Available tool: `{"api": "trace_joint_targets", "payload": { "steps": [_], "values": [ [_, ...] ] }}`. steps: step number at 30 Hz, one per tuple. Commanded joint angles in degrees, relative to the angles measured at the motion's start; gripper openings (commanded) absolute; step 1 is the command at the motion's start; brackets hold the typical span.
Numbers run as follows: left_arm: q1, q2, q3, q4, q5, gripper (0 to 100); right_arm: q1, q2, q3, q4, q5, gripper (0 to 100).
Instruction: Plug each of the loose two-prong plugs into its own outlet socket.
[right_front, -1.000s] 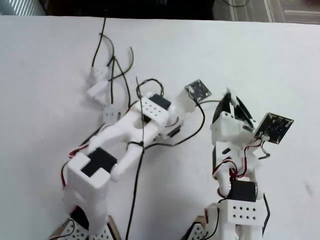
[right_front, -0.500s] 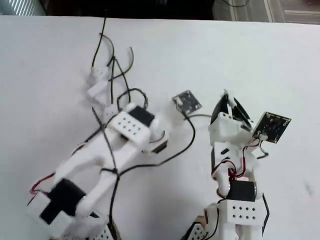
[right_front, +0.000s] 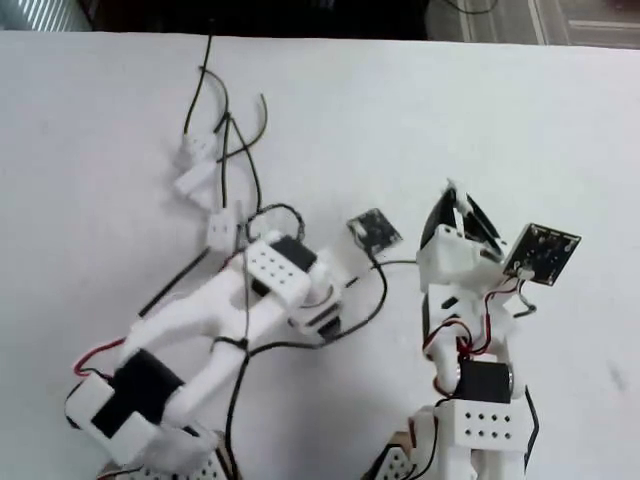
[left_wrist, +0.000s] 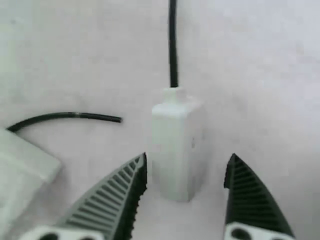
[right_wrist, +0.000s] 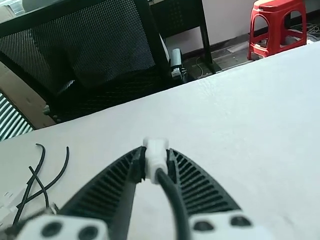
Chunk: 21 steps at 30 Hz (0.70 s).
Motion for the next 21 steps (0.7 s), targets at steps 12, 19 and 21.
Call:
{"api": "trace_joint_targets", "payload": {
  "steps": [12,19,21],
  "values": [
    [-7.69,-5.41,-5.45,4.92,0.26,31,-0.66,0.48,-3.34,-0.04,1.49,1.7],
    [-5.23,-5.58,-0.62,-0.18,-3.25,33,-0.66,0.48,-3.34,-0.04,1.58,1.7],
    [-5.23,-5.58,0.70,-2.81,-3.25,33,-0.66,0.48,-3.34,-0.04,1.67,1.7]
  ]
}}
